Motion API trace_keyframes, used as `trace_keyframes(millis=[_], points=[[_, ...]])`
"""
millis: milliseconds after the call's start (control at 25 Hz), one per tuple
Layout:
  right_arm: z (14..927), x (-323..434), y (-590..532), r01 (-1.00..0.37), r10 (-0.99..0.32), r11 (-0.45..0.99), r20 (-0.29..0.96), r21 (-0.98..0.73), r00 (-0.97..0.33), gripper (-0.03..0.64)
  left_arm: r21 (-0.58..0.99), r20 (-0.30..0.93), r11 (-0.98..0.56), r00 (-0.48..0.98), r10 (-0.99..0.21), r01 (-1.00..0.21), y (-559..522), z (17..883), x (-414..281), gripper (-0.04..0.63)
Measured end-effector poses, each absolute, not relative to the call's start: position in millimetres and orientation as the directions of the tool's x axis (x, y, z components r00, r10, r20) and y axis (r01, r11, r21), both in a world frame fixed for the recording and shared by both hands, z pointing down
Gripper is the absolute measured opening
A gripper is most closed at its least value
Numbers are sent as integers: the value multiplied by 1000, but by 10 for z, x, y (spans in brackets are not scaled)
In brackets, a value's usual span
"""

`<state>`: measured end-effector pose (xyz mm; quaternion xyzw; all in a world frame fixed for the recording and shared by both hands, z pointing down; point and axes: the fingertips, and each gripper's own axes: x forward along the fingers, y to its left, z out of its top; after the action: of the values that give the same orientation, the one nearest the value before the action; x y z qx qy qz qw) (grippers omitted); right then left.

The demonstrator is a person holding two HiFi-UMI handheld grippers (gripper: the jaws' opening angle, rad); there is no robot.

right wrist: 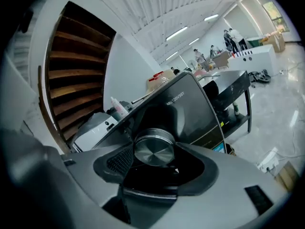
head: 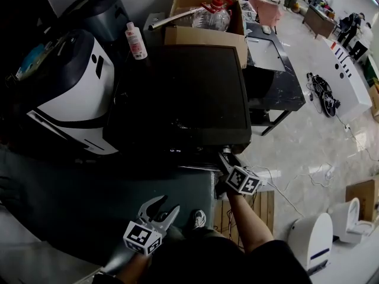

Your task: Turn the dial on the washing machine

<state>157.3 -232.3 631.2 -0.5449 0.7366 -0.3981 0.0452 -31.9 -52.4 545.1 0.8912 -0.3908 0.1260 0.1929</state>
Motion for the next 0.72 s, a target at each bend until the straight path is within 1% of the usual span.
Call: trace_keyframes(millis=[120,440,600,720], points=[[6304,1580,-2321,-703,-831,81,341,-706,-439,273,248,375,-619,663,-648,-745,-527,5444,-282,190],[6310,1601,-2316,-620,-820,85,299,-780,-488,273,239,374,-640,678,-633,-730,-533,5445,-178,190],[6318,1606,-2322,-532,-814,65,263,-844,-517,273,236,370,-646,682,-631,-726,-551,5438,-158,190],[6336,1620,-2324,-439,-814,37,228,-898,-534,272,239,371,-639,677,-636,-731,-558,5426,-155,190]])
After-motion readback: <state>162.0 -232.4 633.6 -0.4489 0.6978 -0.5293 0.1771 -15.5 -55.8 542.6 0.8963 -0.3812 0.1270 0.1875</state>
